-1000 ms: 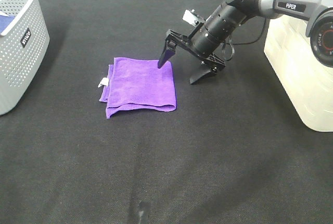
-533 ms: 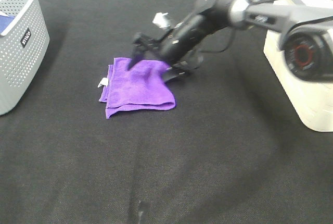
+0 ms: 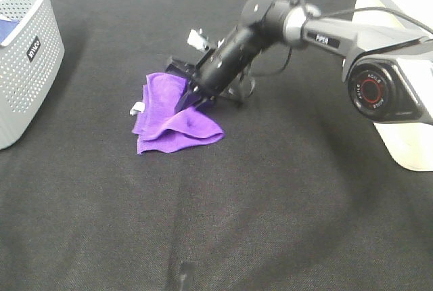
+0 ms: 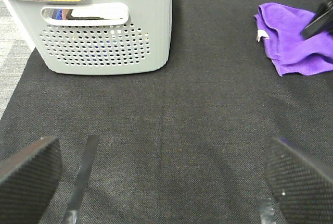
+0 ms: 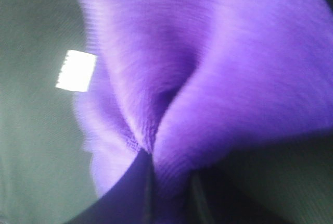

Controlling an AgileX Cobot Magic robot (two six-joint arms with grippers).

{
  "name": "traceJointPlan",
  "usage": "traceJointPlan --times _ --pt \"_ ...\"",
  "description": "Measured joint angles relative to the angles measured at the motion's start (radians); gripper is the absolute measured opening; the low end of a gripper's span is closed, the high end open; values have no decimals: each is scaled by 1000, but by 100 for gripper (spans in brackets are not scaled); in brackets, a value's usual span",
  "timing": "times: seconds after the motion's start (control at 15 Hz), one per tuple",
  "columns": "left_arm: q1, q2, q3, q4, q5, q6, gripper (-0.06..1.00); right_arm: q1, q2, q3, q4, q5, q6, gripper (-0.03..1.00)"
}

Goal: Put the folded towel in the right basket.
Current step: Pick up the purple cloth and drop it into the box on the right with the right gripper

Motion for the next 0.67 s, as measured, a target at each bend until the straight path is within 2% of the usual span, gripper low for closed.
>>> traceJointPlan --times 0.07,0.2,0.27,0.4,0.53,0.67 --pt "0 0 0 0 0 0 99 -22 -7 -101 -6 39 7 12" --pt "0 0 0 0 0 0 99 -93 -73 -272 -15 44 36 12" --pt "0 0 0 0 0 0 99 -93 -73 -272 -15 44 36 12" --pt "0 0 0 0 0 0 99 -210 -240 -348 -34 43 38 12" --pt "0 0 0 0 0 0 99 -298 -349 -351 -152 45 38 12" --pt "0 0 0 0 0 0 99 -398 -433 -350 -333 50 37 12"
